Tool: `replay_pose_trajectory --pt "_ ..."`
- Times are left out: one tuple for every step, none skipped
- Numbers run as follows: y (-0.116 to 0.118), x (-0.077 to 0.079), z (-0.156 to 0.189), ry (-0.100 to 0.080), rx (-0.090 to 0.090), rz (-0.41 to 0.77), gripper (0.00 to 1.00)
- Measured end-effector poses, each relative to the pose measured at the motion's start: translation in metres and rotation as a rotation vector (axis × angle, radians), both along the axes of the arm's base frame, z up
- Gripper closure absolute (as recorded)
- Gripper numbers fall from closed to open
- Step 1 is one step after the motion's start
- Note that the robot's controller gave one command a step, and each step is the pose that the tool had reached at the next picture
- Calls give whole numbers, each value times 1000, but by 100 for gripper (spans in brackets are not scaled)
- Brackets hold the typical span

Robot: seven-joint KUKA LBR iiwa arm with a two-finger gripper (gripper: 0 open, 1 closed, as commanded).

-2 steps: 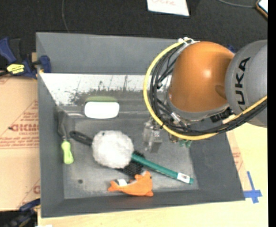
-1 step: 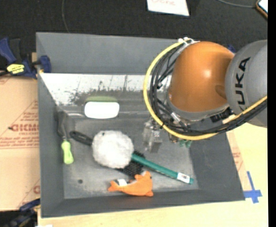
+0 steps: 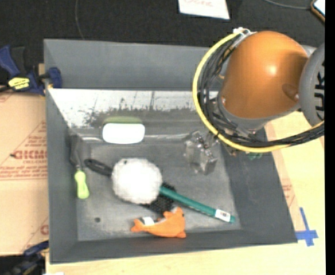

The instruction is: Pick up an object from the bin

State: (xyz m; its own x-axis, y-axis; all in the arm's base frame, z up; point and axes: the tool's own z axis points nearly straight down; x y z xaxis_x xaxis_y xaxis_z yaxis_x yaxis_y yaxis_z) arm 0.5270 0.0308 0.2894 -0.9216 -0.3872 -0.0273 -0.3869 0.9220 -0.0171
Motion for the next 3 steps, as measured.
replay_pose_trajectory --pt "35 -24 -65 -2 12 -331 100" --pt "37 -8 -35 -11 0 -39 100" --pt "68 -36 -95 -5 14 -358 100"
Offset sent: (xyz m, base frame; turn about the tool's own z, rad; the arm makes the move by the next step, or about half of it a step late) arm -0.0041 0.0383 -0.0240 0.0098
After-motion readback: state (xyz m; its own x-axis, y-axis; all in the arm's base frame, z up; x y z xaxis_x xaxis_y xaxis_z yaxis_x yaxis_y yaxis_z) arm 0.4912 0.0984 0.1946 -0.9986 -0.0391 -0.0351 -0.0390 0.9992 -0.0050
